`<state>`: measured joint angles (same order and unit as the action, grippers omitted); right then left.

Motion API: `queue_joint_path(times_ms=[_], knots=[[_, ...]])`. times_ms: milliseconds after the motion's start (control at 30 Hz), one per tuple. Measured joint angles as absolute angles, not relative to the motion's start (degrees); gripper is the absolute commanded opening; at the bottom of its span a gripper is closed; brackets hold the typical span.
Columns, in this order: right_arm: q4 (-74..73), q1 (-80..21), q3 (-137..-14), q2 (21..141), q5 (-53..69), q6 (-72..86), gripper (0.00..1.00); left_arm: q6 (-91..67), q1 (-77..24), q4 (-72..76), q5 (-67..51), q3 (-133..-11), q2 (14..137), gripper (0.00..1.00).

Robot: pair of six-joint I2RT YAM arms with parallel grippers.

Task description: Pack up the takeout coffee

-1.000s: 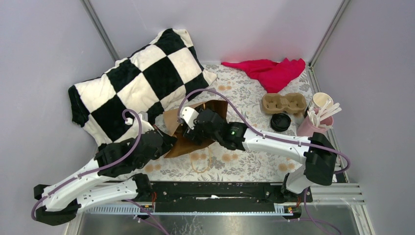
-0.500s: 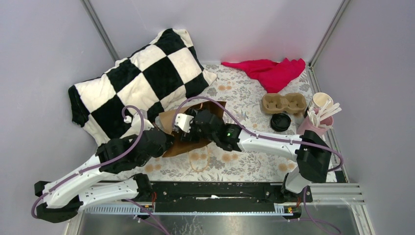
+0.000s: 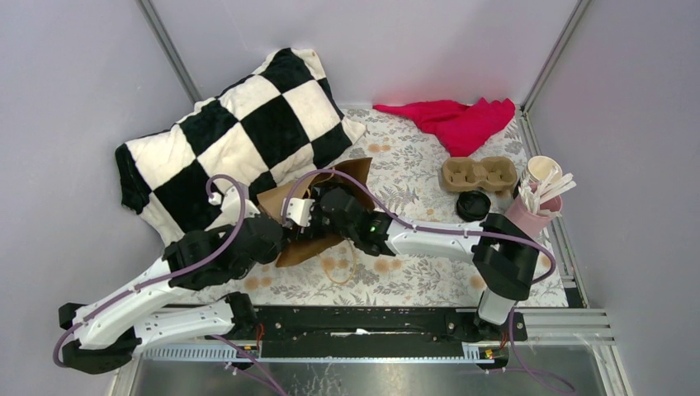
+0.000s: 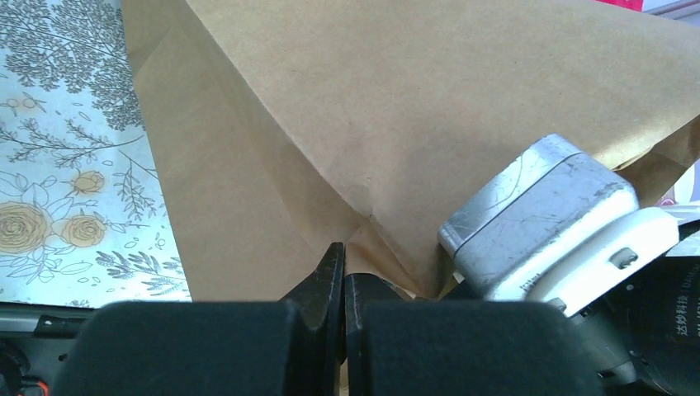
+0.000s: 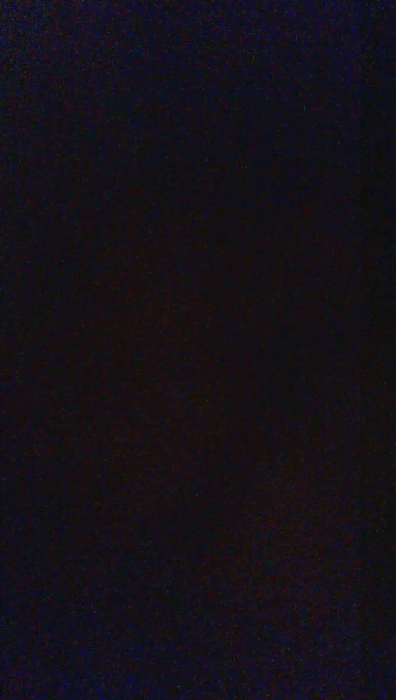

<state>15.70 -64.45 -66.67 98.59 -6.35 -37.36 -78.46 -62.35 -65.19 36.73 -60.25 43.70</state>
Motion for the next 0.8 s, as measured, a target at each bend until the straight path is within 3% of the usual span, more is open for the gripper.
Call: queue_joint_path(times_ms=[333, 800], knots=[[20.1, -64.4, -67.1, 101.2, -6.2, -37.3, 0.78, -81.6, -62.3, -70.5, 41.3, -61.8, 43.4, 0.00], [14.4, -64.1, -69.7, 101.2, -0.8, -35.5, 0.78, -89.0, -62.3, -77.3, 46.1, -64.1, 40.9, 0.00]])
